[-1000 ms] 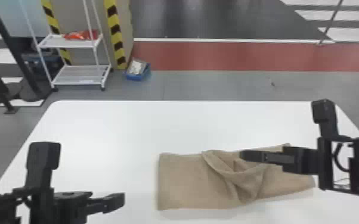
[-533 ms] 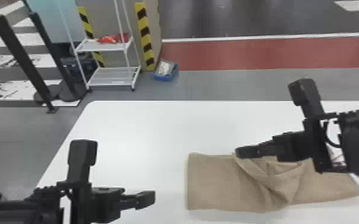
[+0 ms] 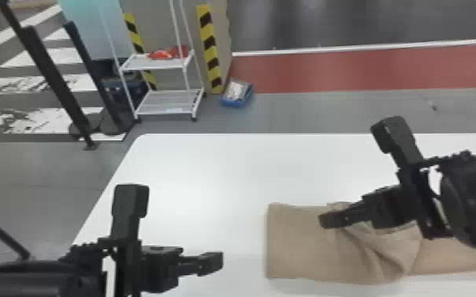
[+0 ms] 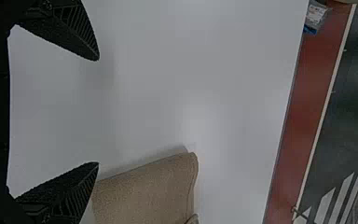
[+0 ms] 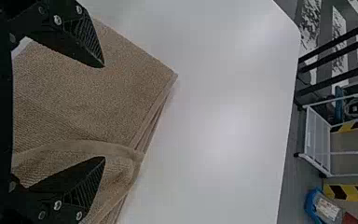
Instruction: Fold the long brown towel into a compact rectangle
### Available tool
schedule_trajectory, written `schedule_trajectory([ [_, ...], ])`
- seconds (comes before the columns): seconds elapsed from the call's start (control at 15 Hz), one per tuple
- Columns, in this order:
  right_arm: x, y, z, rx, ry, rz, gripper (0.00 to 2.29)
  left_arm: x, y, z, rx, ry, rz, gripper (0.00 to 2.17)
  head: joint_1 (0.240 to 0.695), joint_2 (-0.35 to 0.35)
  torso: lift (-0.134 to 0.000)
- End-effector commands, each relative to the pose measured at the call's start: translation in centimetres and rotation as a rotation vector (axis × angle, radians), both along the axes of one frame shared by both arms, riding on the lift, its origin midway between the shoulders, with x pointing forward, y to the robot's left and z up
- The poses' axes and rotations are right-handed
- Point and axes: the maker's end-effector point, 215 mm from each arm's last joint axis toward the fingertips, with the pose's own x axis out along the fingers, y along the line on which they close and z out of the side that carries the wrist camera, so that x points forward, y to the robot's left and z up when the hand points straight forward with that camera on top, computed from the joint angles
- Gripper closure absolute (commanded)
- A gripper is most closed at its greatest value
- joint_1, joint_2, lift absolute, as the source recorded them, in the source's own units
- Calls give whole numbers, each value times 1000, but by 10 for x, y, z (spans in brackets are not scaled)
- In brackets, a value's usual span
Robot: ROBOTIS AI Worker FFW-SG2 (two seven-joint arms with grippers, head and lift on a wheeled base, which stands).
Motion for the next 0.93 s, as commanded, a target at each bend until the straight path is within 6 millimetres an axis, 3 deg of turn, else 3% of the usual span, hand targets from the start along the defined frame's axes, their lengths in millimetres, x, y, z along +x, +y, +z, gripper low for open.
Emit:
schedule_trajectory([
  [0.0,-2,-8,-6,-33,6,6,218,-1,0,-2,-1,6,0,83,695,187,-124],
  [0.33,-7,-20,-11,-53,18,18,323,-1,5,-2,1,9,10,83,695,174,-124],
  [0.47,-7,-26,-13,-63,21,19,468,-2,6,-4,-1,12,11,83,695,171,-124],
  [0.8,-17,-31,-23,-74,52,40,475,-3,8,-6,-1,17,16,83,695,158,-124],
  [0.87,-19,-30,-25,-75,58,45,620,-3,8,-6,-1,17,16,83,695,157,-124],
])
